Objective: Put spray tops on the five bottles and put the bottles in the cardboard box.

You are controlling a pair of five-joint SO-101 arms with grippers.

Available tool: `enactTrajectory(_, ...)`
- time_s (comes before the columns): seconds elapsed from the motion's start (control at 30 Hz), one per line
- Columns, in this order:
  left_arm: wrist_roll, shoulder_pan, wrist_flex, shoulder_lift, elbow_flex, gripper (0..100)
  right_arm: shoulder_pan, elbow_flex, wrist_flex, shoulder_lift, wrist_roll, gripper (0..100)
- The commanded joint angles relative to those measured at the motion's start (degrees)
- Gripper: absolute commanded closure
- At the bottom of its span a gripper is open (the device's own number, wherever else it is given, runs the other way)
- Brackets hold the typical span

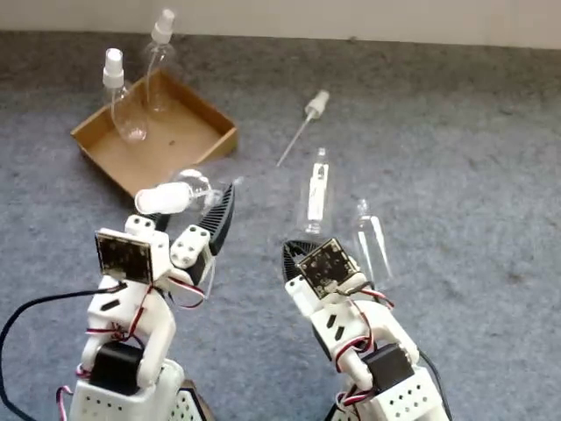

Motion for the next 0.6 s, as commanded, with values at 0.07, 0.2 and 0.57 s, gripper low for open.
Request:
enactTrajectory(0.07,-6.2,-1.2,0.4,8.0,-7.3,92,0.6,1.6,-1.5,-0.8,0.5,99.3)
enactTrajectory(0.2,-6.2,-1.9,0.2,19.6,-13.1,92,0.6,1.6,-1.5,-0.8,0.5,99.3)
enactTrajectory(0.57,-6.3,-9.5,0.2,52.3,-34.2,92,0.8,1.9,-1.5,-0.8,0.4,99.3)
